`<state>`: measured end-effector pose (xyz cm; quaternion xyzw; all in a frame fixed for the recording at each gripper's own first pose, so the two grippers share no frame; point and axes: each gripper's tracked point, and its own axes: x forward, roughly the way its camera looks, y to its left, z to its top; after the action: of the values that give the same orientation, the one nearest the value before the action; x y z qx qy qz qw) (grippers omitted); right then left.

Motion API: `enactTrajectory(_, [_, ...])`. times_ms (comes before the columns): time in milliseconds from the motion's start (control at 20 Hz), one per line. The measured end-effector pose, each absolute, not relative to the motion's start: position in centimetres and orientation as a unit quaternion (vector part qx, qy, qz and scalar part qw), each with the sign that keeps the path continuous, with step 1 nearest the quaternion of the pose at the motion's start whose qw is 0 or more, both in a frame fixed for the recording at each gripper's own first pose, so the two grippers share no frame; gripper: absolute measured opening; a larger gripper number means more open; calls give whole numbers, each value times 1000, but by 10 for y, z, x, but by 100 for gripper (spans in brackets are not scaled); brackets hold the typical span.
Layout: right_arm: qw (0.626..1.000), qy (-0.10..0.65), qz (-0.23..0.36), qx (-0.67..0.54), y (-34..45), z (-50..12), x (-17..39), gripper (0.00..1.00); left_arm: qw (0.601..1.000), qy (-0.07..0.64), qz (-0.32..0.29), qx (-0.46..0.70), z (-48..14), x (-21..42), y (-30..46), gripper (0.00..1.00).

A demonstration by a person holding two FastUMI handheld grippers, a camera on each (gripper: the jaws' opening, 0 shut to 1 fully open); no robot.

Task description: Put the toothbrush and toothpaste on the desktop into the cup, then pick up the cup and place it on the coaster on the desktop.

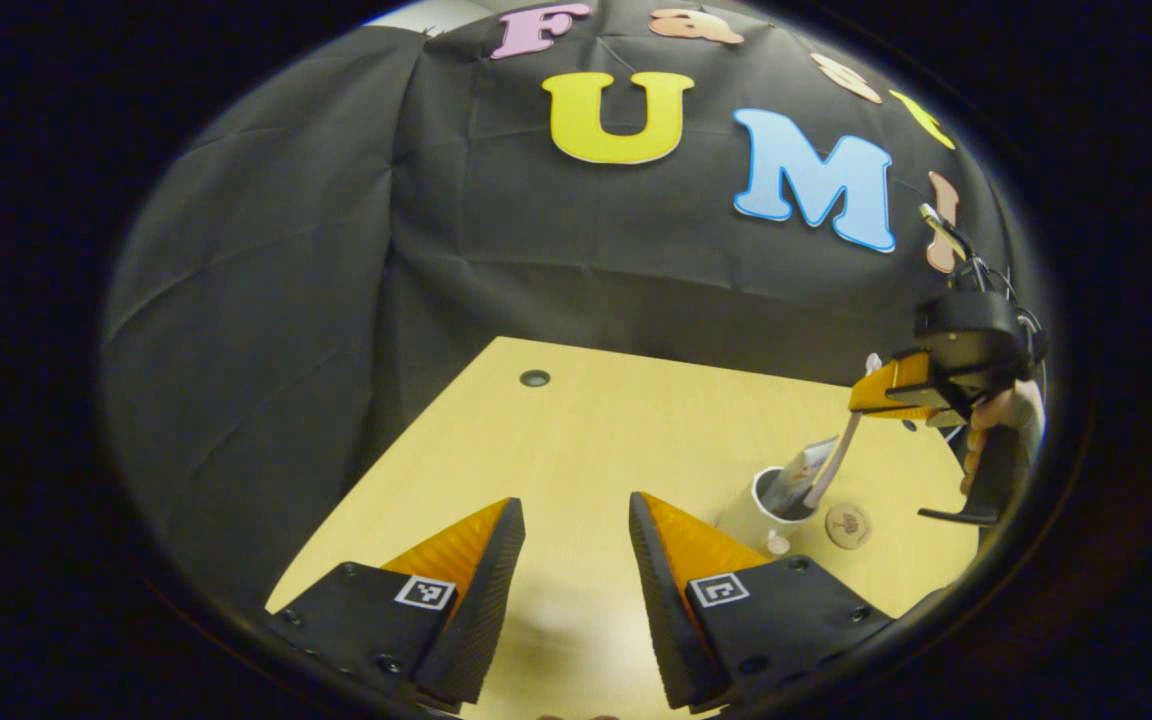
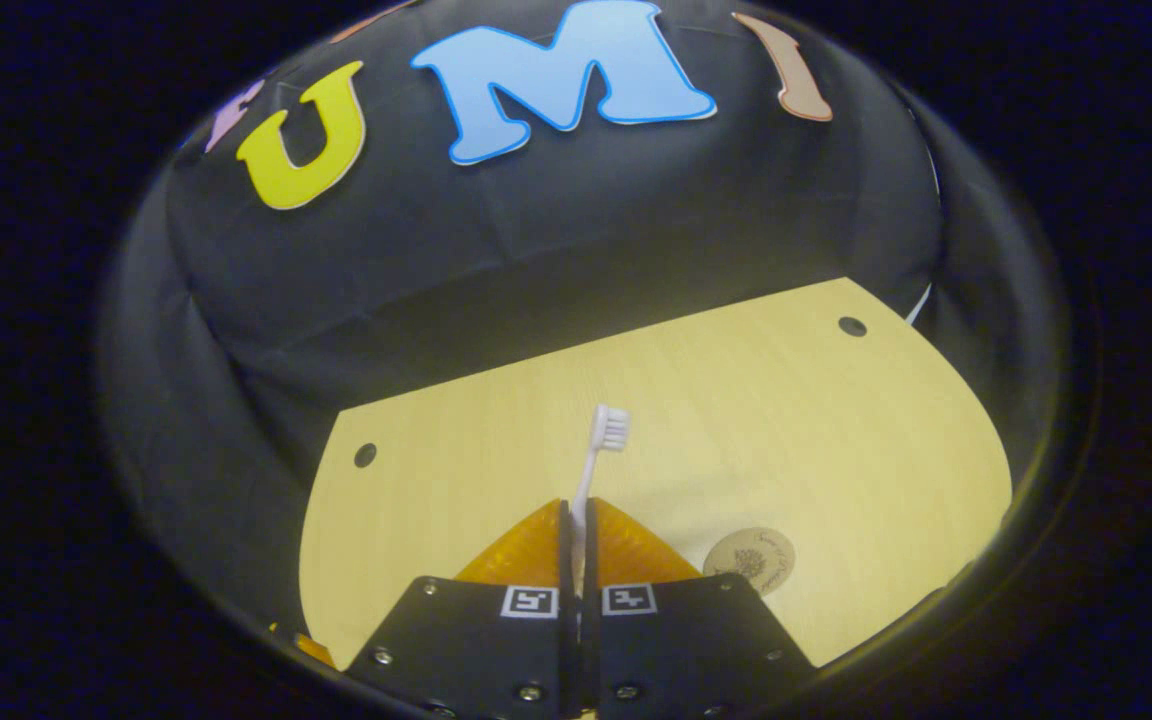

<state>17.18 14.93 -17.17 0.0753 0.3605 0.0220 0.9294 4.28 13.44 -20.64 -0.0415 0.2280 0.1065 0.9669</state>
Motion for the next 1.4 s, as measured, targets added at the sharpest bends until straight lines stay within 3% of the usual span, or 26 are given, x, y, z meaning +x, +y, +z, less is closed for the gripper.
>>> enactTrajectory(350, [952,301,50,37,171,-195,162,3,966,223,125,-33,-193,32,146,68])
enactTrajectory(500, [961,267,65,32,174,-188,151,5,967,225,114,-26,-191,33,137,73])
enactTrajectory(750, [957,276,88,15,170,-199,111,9,970,228,82,-19,-193,48,112,73])
enactTrajectory(1100, [953,290,84,8,136,-199,76,9,966,259,-14,-22,-217,71,45,71])
enactTrajectory(1400, [954,300,31,7,79,-201,66,9,929,350,-117,-23,-256,81,-9,70])
